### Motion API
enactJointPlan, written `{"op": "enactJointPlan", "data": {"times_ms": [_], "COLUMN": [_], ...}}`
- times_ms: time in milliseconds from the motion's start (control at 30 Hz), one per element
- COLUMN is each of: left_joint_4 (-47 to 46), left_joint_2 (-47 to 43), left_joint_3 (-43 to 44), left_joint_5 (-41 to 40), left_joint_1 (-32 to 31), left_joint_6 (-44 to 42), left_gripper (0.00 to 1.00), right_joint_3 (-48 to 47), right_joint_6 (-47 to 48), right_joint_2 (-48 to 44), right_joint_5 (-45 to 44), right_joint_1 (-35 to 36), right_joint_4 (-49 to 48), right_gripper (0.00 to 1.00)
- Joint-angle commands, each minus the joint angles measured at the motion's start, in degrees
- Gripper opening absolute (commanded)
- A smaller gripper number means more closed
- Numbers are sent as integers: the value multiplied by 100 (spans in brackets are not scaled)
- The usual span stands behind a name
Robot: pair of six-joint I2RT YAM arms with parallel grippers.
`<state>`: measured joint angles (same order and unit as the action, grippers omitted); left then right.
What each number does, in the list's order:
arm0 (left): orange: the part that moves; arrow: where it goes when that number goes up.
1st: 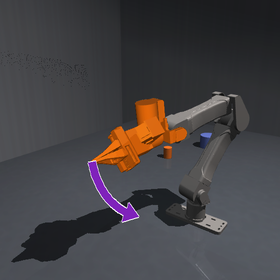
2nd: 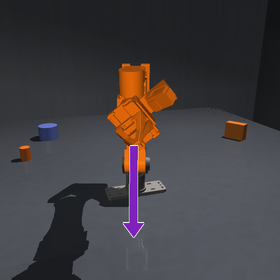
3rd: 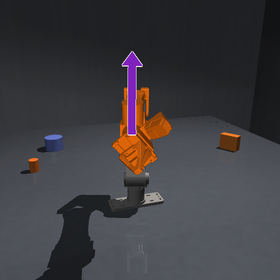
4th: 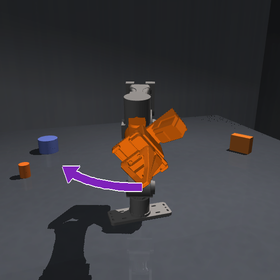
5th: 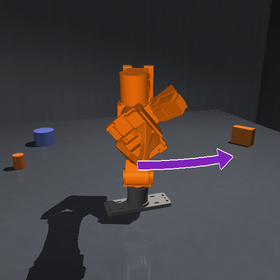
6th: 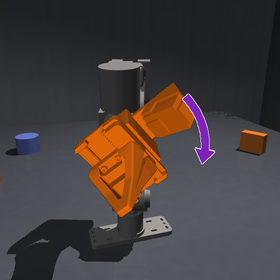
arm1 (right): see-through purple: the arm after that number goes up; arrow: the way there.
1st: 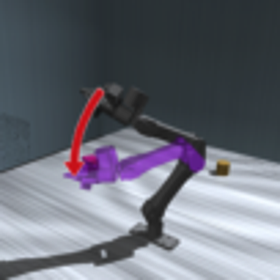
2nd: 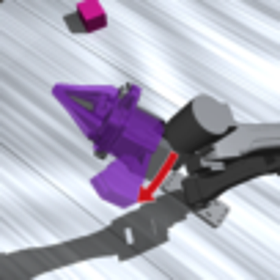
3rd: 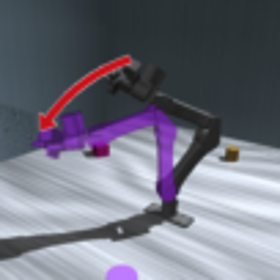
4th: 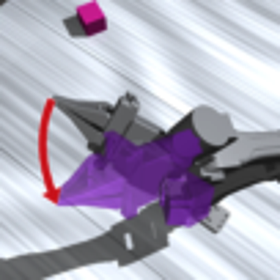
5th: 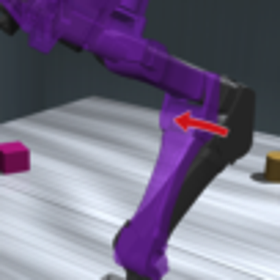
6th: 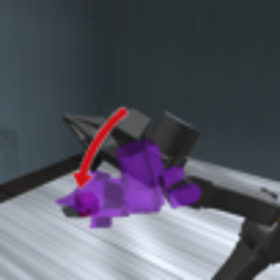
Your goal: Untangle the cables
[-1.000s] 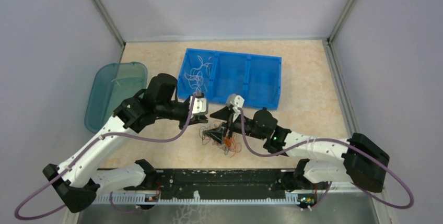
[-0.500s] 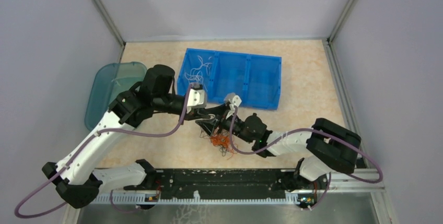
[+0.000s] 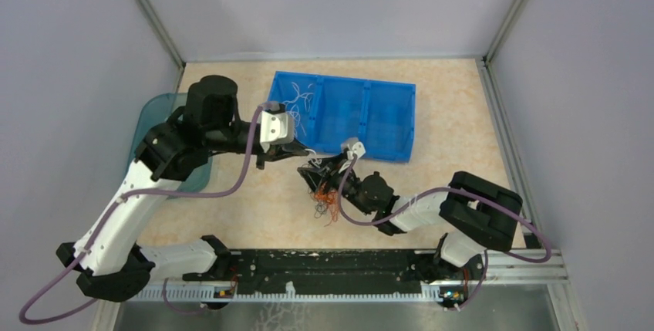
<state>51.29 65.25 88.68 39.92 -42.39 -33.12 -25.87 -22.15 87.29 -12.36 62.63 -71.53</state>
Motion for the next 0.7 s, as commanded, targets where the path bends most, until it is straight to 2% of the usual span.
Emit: {"op": "enactJointPlan", "data": {"times_ms": [0,233,667], "left_joint_4": [151,-621,-3047], "left_joint_2": [-31,-141,-302], "left_joint_3": [594,961,1143], "left_joint_5": [-140,-648,-1461], "left_joint_1": [-22,-23,-18], "left_joint_6": [-176,-350,-679], "left_gripper": [0,0,0], "right_joint_3": [240,637,952], "right_joint_6": [-217,-513,-1050], "right_joint_2": [-19,1,210], "right_joint_5": [-237,-250,-121], "right_joint_1": [47,48,47], "right_joint_4": [-266,-353,-537], "right_gripper": [47,43,41]}}
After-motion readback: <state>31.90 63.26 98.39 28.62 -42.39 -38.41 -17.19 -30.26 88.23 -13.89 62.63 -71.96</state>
